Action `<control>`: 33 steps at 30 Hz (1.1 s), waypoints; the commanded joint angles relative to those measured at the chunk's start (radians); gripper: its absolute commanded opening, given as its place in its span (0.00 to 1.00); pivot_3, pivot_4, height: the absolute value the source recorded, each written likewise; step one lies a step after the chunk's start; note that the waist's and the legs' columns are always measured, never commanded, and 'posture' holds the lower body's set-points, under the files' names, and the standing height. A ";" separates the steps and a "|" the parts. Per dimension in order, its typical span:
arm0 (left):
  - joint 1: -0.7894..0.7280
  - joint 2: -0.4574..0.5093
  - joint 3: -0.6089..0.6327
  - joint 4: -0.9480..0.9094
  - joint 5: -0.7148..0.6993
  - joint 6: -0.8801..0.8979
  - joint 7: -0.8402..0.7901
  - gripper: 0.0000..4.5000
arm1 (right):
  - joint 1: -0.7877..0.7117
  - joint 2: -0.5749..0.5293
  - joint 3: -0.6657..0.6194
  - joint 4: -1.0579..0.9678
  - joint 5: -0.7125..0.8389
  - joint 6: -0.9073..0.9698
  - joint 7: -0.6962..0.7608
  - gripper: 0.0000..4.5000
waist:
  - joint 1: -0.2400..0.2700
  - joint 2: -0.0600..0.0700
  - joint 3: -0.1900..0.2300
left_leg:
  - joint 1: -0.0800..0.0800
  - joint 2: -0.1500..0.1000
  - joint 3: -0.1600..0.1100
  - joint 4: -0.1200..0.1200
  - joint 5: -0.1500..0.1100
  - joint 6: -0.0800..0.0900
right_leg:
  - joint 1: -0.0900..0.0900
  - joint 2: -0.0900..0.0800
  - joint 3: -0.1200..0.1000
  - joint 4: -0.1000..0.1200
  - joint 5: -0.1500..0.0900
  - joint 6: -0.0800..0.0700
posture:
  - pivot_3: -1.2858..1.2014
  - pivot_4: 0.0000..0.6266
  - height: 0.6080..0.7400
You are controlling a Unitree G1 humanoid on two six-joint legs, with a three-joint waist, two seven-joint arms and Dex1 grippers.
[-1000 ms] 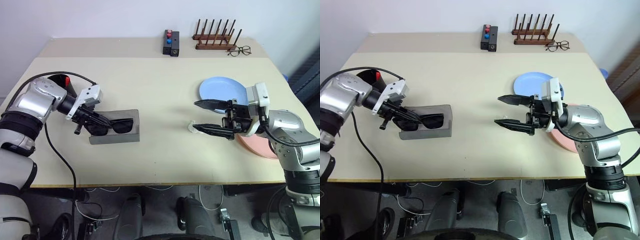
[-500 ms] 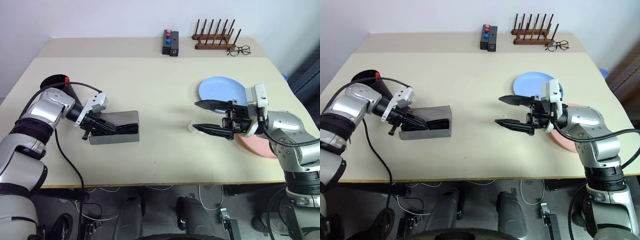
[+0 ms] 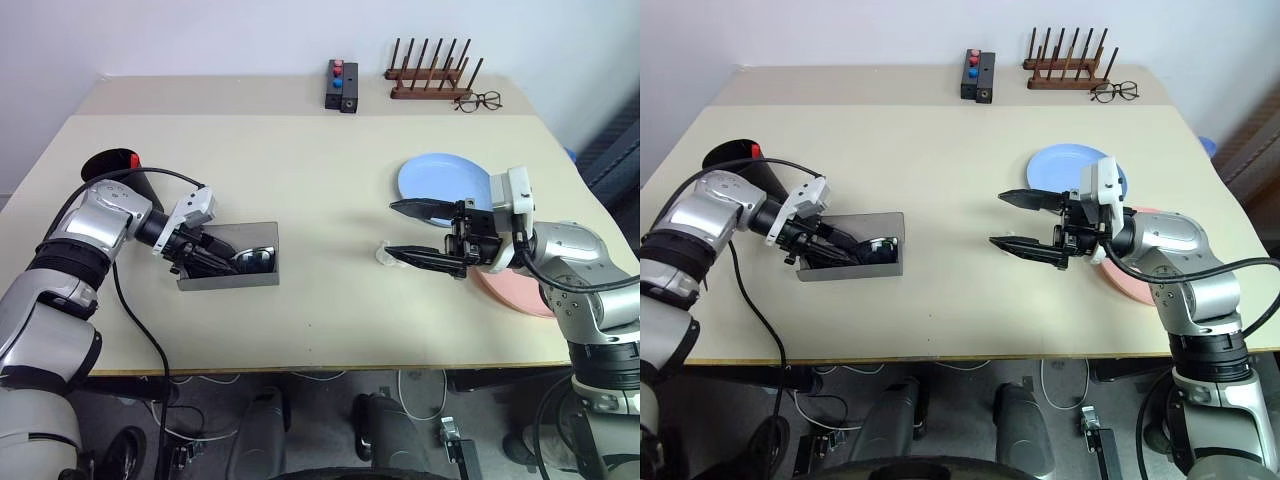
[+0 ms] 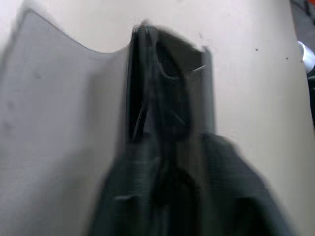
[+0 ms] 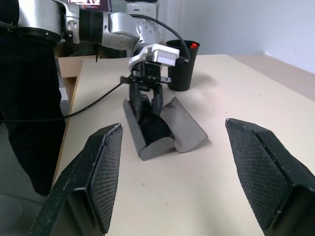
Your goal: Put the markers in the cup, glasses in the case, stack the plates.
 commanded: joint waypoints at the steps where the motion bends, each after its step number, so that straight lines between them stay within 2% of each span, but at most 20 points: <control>1: 0.001 0.002 0.025 0.006 0.001 -0.025 -0.004 0.88 | -0.014 -0.001 -0.023 -0.021 0.004 -0.017 0.003 0.76 | 0.000 0.000 0.000 | 0.000 0.000 0.000 0.000 0.000 0.000 | 0.000 0.000 0.000 0.000 0.000 0.000 | 0.52 0.24 1.00; 2: -0.002 0.001 0.031 0.011 0.000 -0.028 -0.004 0.99 | -0.014 0.000 -0.021 -0.020 0.004 -0.017 0.003 0.76 | 0.000 0.000 0.000 | 0.000 0.000 0.000 0.000 0.000 0.000 | 0.000 0.000 0.000 0.000 0.000 0.000 | 0.52 0.24 1.00; 12: -0.018 -0.022 0.129 0.031 0.039 -0.101 -0.004 0.99 | -0.028 0.008 -0.010 -0.007 -0.001 -0.020 0.002 0.76 | 0.000 0.000 0.000 | 0.000 0.000 0.000 0.000 0.000 0.000 | 0.000 0.000 0.000 0.000 0.000 0.000 | 0.52 0.24 1.00; 23: -0.021 0.030 0.168 -0.124 -0.032 0.164 -0.004 0.99 | -0.038 0.020 -0.006 0.007 -0.010 -0.021 -0.003 0.76 | 0.000 0.000 0.000 | 0.000 0.000 0.000 0.000 0.000 0.000 | 0.000 0.000 0.000 0.000 0.000 0.000 | 0.52 0.24 1.00; 26: 0.000 0.054 0.172 -0.167 -0.031 0.191 -0.004 0.99 | -0.039 0.024 -0.006 0.010 -0.015 -0.022 -0.001 0.76 | -0.001 0.000 0.000 | 0.000 0.000 0.000 0.000 0.000 0.000 | 0.000 0.000 0.000 0.000 0.000 0.000 | 0.52 0.24 1.00; 28: 0.024 0.063 0.181 -0.180 0.023 0.120 -0.004 0.99 | -0.039 0.025 -0.008 0.010 -0.017 -0.022 -0.002 0.76 | -0.001 0.000 0.000 | 0.000 0.000 0.000 0.000 0.000 0.000 | 0.000 0.000 0.000 0.000 0.000 0.000 | 0.52 0.24 1.00; 33: 0.020 0.048 0.248 -0.183 0.095 0.104 0.003 0.99 | -0.039 0.027 -0.010 0.012 -0.019 -0.024 -0.003 0.76 | -0.001 0.000 0.000 | 0.000 0.000 0.000 0.000 0.000 0.000 | 0.000 0.000 0.000 0.000 0.000 0.000 | 0.52 0.24 1.00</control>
